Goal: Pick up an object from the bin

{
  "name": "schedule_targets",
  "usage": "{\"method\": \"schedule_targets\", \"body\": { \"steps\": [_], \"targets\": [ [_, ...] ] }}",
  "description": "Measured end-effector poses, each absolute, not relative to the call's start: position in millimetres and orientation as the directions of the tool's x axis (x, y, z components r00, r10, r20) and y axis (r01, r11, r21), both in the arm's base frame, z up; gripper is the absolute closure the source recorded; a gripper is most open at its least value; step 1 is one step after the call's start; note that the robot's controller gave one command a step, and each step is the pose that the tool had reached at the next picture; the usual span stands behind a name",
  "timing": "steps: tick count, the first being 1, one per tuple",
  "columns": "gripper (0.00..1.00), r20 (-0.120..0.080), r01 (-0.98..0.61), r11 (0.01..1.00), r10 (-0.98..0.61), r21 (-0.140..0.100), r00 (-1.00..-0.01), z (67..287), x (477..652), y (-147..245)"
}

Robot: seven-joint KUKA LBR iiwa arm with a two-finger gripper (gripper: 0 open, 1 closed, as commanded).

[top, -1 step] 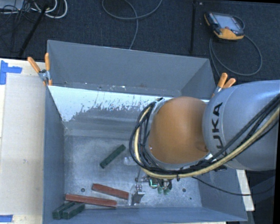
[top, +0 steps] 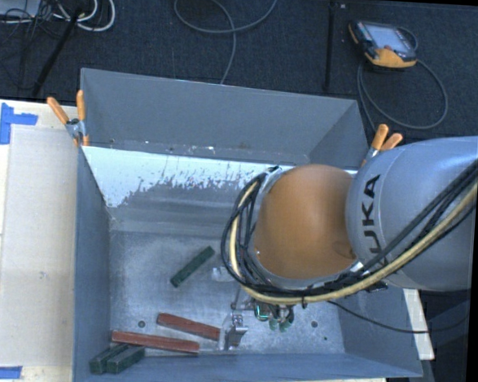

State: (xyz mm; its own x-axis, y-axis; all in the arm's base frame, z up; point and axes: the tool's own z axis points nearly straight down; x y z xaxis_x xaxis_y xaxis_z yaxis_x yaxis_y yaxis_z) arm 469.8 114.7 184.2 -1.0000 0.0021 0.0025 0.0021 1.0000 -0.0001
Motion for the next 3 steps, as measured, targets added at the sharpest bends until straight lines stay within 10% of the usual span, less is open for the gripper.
{"method": "schedule_targets", "body": {
  "steps": [1,3],
  "targets": [
    [1.0,0.0,-0.065,0.998,-0.065,0.001,-0.998,73.8,491.6,104.4],
    [1.0,0.0,-0.064,0.998,-0.064,0.002,-0.998,74.3,491.5,104.4]
  ]
}}
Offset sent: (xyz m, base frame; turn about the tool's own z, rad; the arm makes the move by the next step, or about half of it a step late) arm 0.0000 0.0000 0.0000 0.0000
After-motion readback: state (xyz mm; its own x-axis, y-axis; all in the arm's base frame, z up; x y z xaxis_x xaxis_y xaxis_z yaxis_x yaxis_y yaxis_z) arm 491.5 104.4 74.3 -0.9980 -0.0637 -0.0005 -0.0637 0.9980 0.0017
